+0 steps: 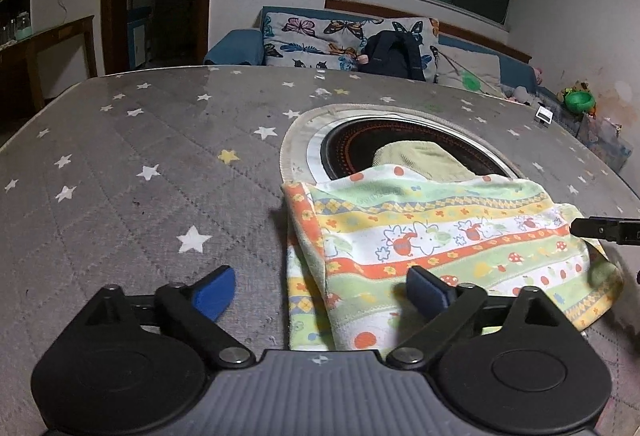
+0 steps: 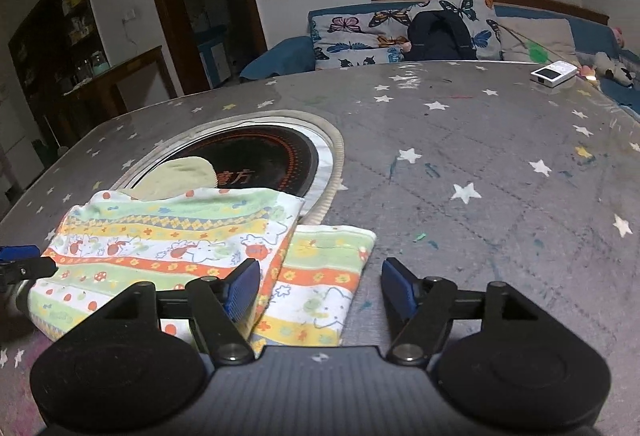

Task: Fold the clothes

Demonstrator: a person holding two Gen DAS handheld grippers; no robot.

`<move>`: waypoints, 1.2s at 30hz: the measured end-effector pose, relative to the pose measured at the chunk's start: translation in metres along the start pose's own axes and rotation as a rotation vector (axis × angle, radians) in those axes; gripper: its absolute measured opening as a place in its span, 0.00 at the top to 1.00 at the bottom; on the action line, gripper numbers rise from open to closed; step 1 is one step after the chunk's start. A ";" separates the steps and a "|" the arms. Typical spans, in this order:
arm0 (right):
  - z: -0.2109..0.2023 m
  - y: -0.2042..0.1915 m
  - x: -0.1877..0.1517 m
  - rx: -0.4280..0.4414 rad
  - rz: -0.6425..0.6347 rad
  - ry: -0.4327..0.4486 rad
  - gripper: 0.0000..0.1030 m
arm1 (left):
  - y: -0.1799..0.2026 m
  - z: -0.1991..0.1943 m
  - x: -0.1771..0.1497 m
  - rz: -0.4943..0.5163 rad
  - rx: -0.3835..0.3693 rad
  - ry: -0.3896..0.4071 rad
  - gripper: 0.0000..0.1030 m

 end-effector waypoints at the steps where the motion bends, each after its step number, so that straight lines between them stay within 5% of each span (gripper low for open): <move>1: 0.000 -0.001 0.000 -0.001 -0.003 0.000 0.32 | 0.001 0.001 -0.001 0.002 0.002 -0.003 0.03; 8: 0.001 -0.006 -0.001 -0.002 -0.021 0.007 0.33 | 0.003 0.004 -0.003 -0.007 0.013 -0.023 0.00; 11: 0.001 -0.010 -0.001 0.014 -0.032 0.011 0.44 | 0.006 0.006 -0.003 -0.008 0.008 -0.021 0.01; 14: 0.001 -0.014 -0.001 0.029 -0.049 0.008 0.49 | 0.010 0.006 -0.002 -0.001 -0.011 -0.018 0.11; 19: 0.001 -0.008 0.002 0.029 -0.023 0.011 0.47 | 0.015 0.007 0.003 0.001 -0.044 -0.023 0.45; 24: 0.004 -0.011 0.003 0.029 -0.039 0.008 0.42 | 0.015 0.009 0.007 -0.037 -0.050 -0.023 0.58; 27: 0.005 -0.018 0.003 0.051 -0.061 0.005 0.58 | 0.016 0.010 0.008 -0.063 -0.071 -0.029 0.72; 28: 0.006 -0.021 0.003 0.068 -0.066 0.002 0.72 | 0.017 0.011 0.009 -0.061 -0.072 -0.029 0.73; 29: 0.006 -0.025 0.002 0.093 -0.067 -0.005 0.73 | 0.017 0.010 0.008 -0.057 -0.070 -0.028 0.73; 36: 0.006 -0.024 0.003 0.126 -0.045 -0.001 0.62 | 0.015 0.009 0.007 -0.059 -0.034 -0.021 0.57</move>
Point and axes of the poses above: each gripper's, at about its wrist camera, not at the fingertips, and z roughly the way its jaws point, y to its right, x to its top, the point moved 6 cm from there along z, roughly the way its jaws point, and after that the axes turned 5 degrees about -z, right-handed, at the moved point
